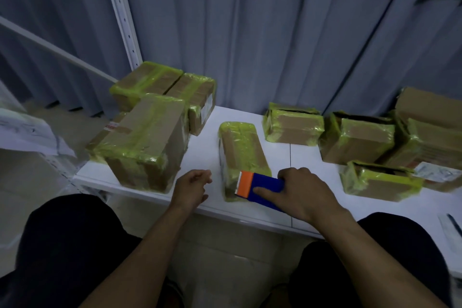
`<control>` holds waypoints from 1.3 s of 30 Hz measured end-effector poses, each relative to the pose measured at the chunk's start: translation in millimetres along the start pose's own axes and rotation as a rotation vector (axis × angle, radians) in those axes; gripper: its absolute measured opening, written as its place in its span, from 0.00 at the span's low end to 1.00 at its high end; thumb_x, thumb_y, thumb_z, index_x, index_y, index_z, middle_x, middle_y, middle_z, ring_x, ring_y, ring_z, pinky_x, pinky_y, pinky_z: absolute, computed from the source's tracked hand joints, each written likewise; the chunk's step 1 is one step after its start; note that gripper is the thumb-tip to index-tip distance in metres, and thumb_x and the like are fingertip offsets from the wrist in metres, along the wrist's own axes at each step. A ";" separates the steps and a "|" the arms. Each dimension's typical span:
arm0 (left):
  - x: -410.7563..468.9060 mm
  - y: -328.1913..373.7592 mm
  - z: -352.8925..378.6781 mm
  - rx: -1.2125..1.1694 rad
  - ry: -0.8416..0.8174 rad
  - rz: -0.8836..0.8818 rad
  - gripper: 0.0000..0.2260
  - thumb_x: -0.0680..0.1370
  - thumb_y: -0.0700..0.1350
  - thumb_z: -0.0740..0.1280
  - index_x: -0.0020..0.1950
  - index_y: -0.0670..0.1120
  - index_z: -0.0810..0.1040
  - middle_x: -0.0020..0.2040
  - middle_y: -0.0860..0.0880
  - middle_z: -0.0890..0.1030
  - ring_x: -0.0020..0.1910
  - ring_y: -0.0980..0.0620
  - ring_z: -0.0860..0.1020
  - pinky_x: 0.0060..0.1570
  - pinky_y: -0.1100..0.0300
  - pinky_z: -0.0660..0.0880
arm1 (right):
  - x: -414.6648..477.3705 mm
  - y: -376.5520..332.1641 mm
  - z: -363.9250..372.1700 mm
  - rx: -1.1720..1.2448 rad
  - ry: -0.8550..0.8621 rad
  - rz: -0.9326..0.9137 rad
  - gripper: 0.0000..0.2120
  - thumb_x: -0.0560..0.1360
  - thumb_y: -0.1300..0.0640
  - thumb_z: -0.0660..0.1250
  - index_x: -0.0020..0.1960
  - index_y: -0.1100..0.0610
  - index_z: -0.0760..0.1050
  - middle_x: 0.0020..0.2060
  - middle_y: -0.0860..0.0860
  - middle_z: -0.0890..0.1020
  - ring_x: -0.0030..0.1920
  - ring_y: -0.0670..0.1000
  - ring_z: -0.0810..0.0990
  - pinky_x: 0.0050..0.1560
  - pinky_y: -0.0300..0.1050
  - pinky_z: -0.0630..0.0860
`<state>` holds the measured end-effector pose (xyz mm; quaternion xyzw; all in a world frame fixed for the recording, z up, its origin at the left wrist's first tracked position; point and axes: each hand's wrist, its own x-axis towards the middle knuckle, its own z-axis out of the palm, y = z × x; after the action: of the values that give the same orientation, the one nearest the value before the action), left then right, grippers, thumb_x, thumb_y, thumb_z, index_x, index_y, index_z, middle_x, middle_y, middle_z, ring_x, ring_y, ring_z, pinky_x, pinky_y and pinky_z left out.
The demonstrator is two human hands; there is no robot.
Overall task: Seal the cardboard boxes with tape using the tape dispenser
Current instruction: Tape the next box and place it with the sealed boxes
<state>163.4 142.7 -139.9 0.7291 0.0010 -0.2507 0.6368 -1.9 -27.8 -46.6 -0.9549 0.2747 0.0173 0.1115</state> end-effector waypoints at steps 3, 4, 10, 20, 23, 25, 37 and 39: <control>2.9 -1.3 0.4 -0.063 -0.047 -0.063 0.06 0.79 0.47 0.70 0.51 0.45 0.82 0.47 0.50 0.84 0.42 0.52 0.77 0.41 0.56 0.79 | 2.2 -3.5 -1.9 -0.051 0.013 0.054 0.30 0.69 0.22 0.62 0.39 0.50 0.71 0.35 0.47 0.75 0.35 0.48 0.77 0.34 0.44 0.73; 4.3 -2.0 1.0 -0.064 -0.034 -0.053 0.06 0.78 0.47 0.71 0.50 0.46 0.82 0.46 0.51 0.84 0.43 0.54 0.78 0.41 0.57 0.79 | 3.0 -5.2 -2.8 -0.059 0.009 0.064 0.30 0.69 0.22 0.62 0.39 0.50 0.71 0.34 0.46 0.75 0.35 0.48 0.77 0.34 0.43 0.72; 13.7 -22.7 11.4 -0.106 0.068 -0.099 0.07 0.79 0.46 0.70 0.52 0.43 0.80 0.47 0.50 0.82 0.46 0.56 0.78 0.38 0.58 0.77 | 12.9 -26.5 2.5 -0.160 -0.026 0.082 0.32 0.68 0.21 0.63 0.45 0.51 0.73 0.38 0.47 0.75 0.39 0.51 0.78 0.37 0.44 0.73; 36.3 -35.2 37.0 -0.134 -0.016 -0.193 0.06 0.80 0.48 0.68 0.51 0.47 0.79 0.50 0.48 0.80 0.46 0.52 0.76 0.36 0.60 0.75 | 30.0 -39.8 -1.5 -0.283 -0.029 0.164 0.30 0.69 0.24 0.65 0.48 0.51 0.71 0.41 0.49 0.73 0.40 0.53 0.74 0.40 0.45 0.71; 41.5 -39.1 44.9 -0.113 -0.055 -0.172 0.07 0.81 0.48 0.67 0.54 0.45 0.78 0.51 0.47 0.79 0.46 0.52 0.76 0.37 0.58 0.77 | 40.5 -38.9 -0.1 -0.257 -0.079 0.196 0.32 0.67 0.23 0.66 0.48 0.52 0.71 0.41 0.48 0.74 0.40 0.52 0.75 0.40 0.44 0.73; 45.1 -44.8 50.4 -0.089 -0.076 -0.153 0.08 0.81 0.48 0.66 0.55 0.45 0.77 0.52 0.47 0.79 0.44 0.53 0.76 0.42 0.54 0.78 | 45.8 -37.8 0.4 -0.241 -0.103 0.206 0.33 0.67 0.22 0.67 0.48 0.52 0.72 0.40 0.48 0.74 0.41 0.52 0.75 0.40 0.44 0.73; 40.2 -37.5 63.0 0.016 -0.085 -0.031 0.10 0.82 0.50 0.64 0.59 0.53 0.83 0.58 0.52 0.83 0.55 0.52 0.80 0.57 0.57 0.78 | 53.8 -27.8 6.1 -0.169 -0.118 0.200 0.32 0.66 0.24 0.69 0.46 0.52 0.73 0.37 0.47 0.73 0.41 0.53 0.78 0.38 0.44 0.73; 41.8 -32.2 60.0 -0.003 -0.174 -0.113 0.08 0.82 0.54 0.64 0.54 0.58 0.82 0.53 0.52 0.84 0.51 0.53 0.81 0.53 0.57 0.78 | 52.5 -23.2 9.1 -0.163 -0.104 0.194 0.33 0.66 0.23 0.68 0.46 0.53 0.73 0.38 0.48 0.75 0.41 0.52 0.79 0.39 0.45 0.76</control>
<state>167.7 79.8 -188.9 0.7023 -0.0127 -0.3487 0.6205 55.2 -34.0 -55.7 -0.9275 0.3572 0.0999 0.0457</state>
